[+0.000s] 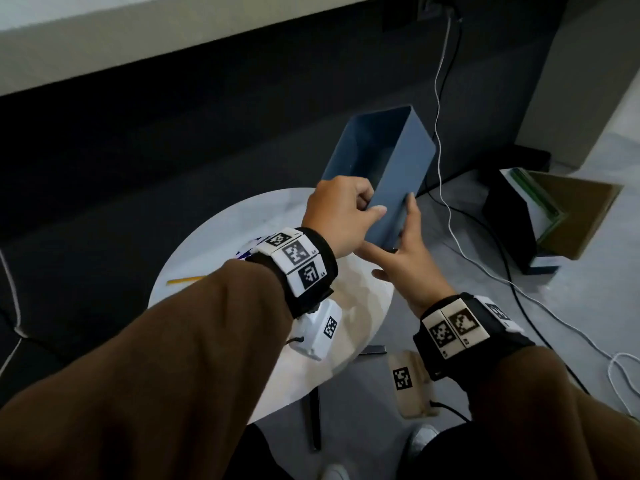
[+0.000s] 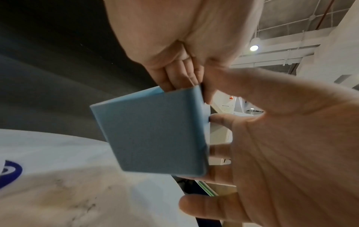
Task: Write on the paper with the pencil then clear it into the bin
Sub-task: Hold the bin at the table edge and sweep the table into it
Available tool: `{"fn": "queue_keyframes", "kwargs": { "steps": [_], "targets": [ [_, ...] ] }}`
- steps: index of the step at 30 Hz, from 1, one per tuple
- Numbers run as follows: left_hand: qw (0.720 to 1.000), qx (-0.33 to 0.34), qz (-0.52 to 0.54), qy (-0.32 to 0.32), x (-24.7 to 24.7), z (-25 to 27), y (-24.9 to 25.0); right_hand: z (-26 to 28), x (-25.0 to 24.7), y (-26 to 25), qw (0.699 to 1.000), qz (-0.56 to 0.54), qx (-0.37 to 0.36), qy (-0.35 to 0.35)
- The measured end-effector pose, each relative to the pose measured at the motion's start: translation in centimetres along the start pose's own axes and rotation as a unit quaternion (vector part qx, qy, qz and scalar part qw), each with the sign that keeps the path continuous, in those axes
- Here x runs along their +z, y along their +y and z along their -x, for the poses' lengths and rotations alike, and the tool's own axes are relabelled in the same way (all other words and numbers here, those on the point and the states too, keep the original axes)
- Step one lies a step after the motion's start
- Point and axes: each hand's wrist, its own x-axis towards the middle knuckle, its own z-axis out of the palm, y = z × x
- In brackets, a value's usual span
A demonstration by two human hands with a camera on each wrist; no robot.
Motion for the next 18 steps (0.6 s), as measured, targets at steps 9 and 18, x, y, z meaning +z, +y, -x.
{"fn": "queue_keyframes", "kwargs": {
  "steps": [9,18],
  "targets": [
    [0.980,0.008,0.123,-0.157,1.1,2.0,0.5,1.0,-0.8,1.1,0.993,0.046,-0.023,0.109],
    [0.968,-0.055,0.224,-0.098,1.3,2.4,-2.1,2.0,-3.6,0.6,0.980,-0.027,0.001,0.195]
  ]
}}
